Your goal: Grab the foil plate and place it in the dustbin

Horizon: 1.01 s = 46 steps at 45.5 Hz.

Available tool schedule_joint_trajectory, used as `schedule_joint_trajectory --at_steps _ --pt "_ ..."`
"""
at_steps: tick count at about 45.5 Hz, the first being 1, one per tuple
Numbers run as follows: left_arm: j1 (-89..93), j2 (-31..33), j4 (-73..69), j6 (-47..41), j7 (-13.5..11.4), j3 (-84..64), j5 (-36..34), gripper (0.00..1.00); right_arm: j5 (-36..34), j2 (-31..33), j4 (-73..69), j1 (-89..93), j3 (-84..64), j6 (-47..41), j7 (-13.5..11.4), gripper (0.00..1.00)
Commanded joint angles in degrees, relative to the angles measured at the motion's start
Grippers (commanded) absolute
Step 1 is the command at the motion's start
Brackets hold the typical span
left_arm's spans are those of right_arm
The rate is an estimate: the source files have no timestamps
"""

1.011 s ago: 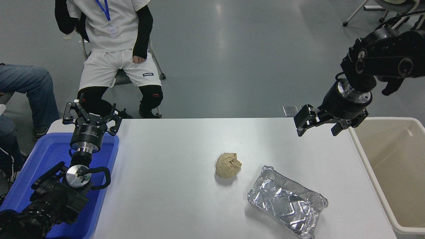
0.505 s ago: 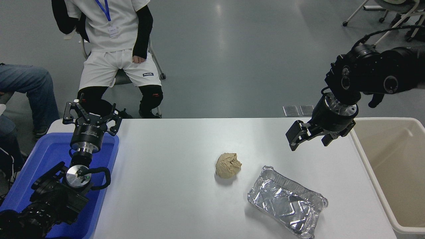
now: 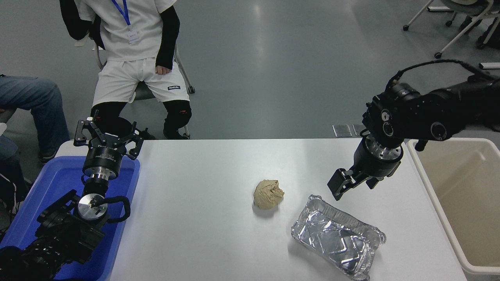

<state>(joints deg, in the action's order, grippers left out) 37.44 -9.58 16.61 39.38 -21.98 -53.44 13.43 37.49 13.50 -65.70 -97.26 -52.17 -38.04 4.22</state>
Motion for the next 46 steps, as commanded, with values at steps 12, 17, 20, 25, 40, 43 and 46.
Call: schedule_joint_trajectory --at_steps 12,17,20,25,40,43,46 --pt "0.0 0.0 0.0 0.0 0.01 0.0 0.01 0.99 12.25 -2.6 0.66 10.68 2.96 16.59 0.09 1.0" --pt "0.0 0.0 0.0 0.0 0.01 0.0 0.01 0.99 14.28 -2.78 1.45 12.79 2.95 18.35 0.09 1.0" --pt "0.0 0.0 0.0 0.0 0.01 0.0 0.01 0.99 14.63 -2.96 1.98 13.67 2.87 18.96 0.09 1.0" --pt "0.0 0.0 0.0 0.0 0.01 0.0 0.01 0.99 16.47 -4.09 3.91 16.13 2.34 20.98 0.0 1.0" --pt "0.0 0.0 0.0 0.0 0.01 0.0 0.01 0.99 20.43 -4.98 7.17 19.56 -0.12 23.88 0.09 1.0" --pt "0.0 0.0 0.0 0.0 0.01 0.0 0.01 0.99 20.52 -4.8 7.69 19.92 -0.65 24.85 0.0 1.0" --pt "0.0 0.0 0.0 0.0 0.01 0.0 0.01 0.99 20.61 -4.89 8.57 20.79 -0.82 25.47 0.0 1.0"
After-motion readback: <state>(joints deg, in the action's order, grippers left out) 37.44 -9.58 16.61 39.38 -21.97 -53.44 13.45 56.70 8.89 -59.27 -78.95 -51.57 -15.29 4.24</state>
